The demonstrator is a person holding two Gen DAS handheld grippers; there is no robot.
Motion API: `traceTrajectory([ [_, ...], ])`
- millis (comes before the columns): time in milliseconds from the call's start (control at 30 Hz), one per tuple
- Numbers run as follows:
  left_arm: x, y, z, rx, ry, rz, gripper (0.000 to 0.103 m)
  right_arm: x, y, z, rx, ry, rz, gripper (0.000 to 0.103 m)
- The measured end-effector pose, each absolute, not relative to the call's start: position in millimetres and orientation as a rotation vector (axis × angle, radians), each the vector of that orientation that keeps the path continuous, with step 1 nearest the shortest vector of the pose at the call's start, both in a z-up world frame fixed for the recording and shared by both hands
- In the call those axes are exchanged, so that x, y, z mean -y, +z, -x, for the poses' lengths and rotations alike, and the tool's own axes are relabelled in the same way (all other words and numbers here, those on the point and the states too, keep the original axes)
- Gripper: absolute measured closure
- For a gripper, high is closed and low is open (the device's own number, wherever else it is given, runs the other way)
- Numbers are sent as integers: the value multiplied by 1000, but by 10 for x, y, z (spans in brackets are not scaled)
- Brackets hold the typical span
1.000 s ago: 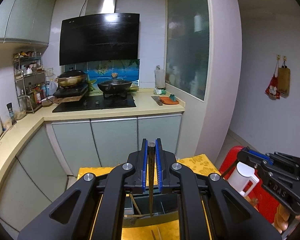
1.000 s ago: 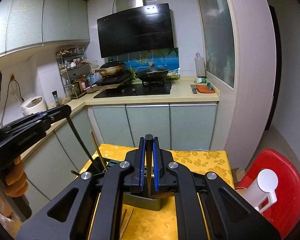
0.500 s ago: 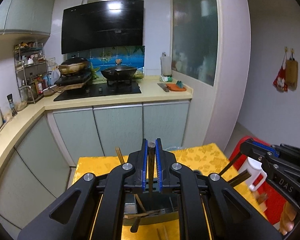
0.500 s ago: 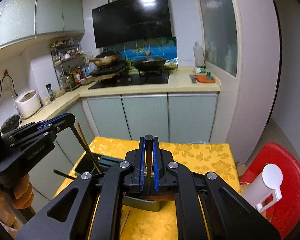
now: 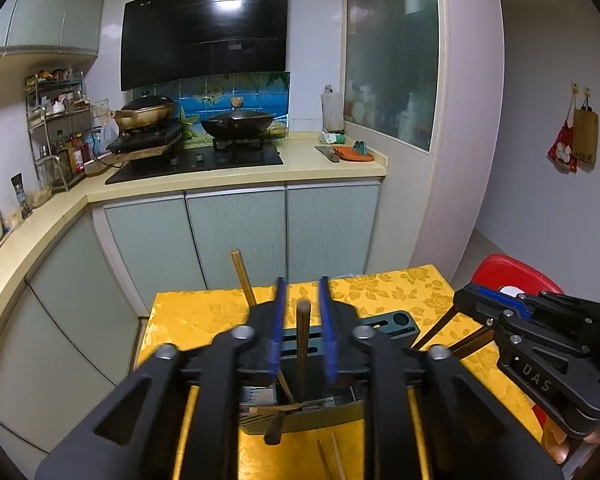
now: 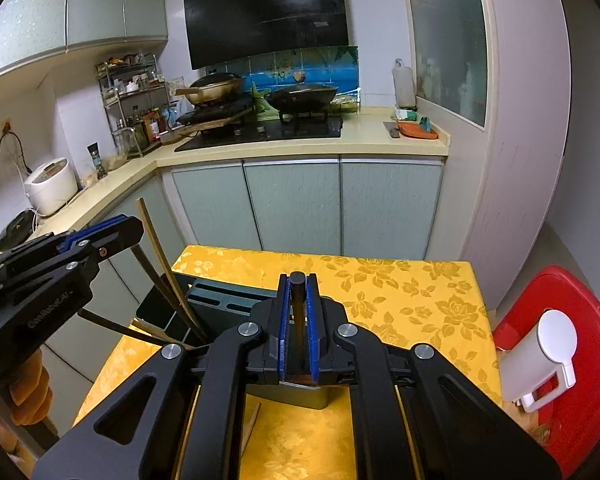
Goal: Organize utensils
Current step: 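Open the left tool into the holder while the right tool opens too, then withdraw both open tools and lower them toward the last light chopsticks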
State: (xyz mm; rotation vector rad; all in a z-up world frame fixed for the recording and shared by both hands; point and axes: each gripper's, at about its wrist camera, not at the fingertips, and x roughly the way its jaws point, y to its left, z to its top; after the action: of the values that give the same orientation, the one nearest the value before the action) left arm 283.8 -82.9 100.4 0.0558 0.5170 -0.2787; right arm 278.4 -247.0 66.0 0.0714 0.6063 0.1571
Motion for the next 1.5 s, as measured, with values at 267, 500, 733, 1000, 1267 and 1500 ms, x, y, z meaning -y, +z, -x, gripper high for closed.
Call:
traceTrajectory([
  [267,680,1157,-2662,-469,-270,-46,43,2537,725,-2672,-577,136,-98,55],
  [500,576,1201,-2486,-440,-239,-69,27,2588,836,-2469,-532,130,-80,55],
  [733,554,1100,-2238,-421,-231,-106,22,2668,910,-2187,-485,127,-54,55],
  [1000,497,832,-1899,-417,-224,-133,22,2671,748,-1785,-422,69,15,55],
  [1267,413,459,-1583,-449,-216,-122,21,2626,283,-1459,-423,28,47,55],
  [1500,348,169,-1301,-447,-191,-120,22,2572,50,-1125,-407,23,41,54],
])
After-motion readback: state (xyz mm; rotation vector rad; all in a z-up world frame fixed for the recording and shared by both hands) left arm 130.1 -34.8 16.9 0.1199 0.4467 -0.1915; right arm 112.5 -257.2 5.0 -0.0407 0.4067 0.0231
